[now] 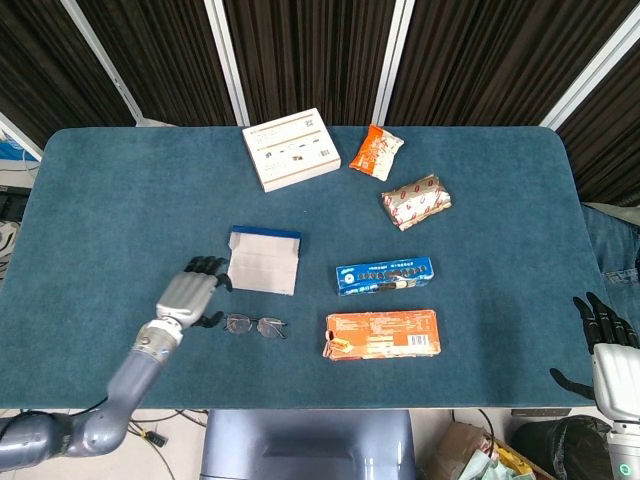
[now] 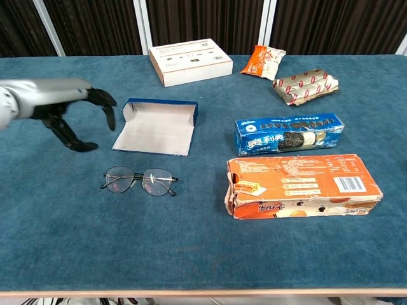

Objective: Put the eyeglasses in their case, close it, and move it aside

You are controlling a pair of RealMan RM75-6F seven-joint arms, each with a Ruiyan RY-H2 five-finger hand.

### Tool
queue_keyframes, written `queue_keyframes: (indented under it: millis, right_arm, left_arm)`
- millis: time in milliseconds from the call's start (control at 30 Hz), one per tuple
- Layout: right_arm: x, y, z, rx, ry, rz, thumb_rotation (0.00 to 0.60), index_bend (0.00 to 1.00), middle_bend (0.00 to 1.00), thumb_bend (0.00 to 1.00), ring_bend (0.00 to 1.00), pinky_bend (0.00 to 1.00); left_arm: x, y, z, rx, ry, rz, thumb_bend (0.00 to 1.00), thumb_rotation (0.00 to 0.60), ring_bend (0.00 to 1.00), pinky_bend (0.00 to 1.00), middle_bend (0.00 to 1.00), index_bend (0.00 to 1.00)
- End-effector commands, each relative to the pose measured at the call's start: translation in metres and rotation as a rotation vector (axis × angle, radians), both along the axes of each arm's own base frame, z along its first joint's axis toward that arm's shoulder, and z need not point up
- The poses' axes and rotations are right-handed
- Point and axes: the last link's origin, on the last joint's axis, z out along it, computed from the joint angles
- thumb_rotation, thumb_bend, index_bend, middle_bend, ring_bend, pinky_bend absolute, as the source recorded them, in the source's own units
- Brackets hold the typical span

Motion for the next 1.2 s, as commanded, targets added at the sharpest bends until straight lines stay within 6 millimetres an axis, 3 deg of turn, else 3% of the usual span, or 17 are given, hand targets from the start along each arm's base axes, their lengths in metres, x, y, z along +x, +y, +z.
queue_keyframes:
  millis: [33,500,1200]
  right_arm:
    - [0.000,0.000,0.000,-0.002,0.000,0.001,0.600,0.05,0.00,0.11,0.11,0.16]
    - [-0.001,0.000,0.002,-0.005,-0.004,-0.005,0.600,0.05,0.00,0.11,0.11,0.16]
    - [-0.002,-0.001,0.003,-0.008,-0.005,-0.009,0.600,0.05,0.00,0.12,0.11,0.16]
  left_arm:
    - [0.009,0.002,-0.015,0.012,0.013,-0.018,0.32,0.600,0.00,0.00,0.10,0.41]
    - [0.015,-0.005,-0.060,0.009,0.042,-0.018,0.32,0.600,0.00,0.00,0.12,0.47]
    - [0.014,-0.011,-0.074,0.021,0.064,-0.046,0.32,0.600,0.00,0.00,0.16,0.55]
